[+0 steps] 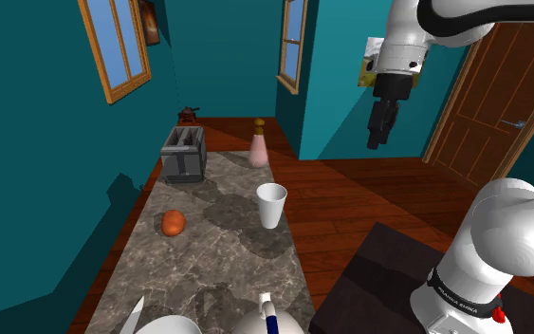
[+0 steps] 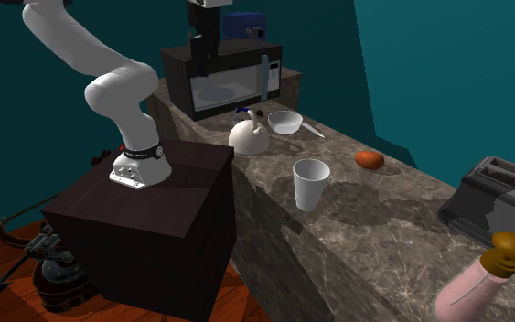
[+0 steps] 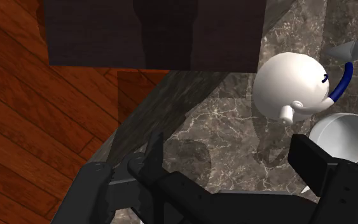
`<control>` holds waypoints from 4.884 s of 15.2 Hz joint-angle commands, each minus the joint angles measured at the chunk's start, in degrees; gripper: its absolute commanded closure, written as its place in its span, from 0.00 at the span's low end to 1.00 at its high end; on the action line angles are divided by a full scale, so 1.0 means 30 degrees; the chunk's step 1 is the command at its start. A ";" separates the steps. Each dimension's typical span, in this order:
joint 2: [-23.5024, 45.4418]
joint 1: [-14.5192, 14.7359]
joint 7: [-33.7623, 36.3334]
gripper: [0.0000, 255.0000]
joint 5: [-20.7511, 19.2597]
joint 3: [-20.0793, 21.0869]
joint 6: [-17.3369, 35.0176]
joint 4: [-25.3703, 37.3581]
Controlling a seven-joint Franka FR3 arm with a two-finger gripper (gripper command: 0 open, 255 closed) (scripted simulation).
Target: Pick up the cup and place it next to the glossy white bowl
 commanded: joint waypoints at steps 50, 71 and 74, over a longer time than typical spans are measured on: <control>2.3883 0.0023 -0.4075 1.00 0.3059 -0.0589 1.6214 0.7818; 2.1767 0.0201 -0.3308 1.00 0.2312 -0.0915 1.3813 0.8175; 2.1302 0.0228 -0.3127 1.00 0.2143 -0.0974 1.3182 0.8360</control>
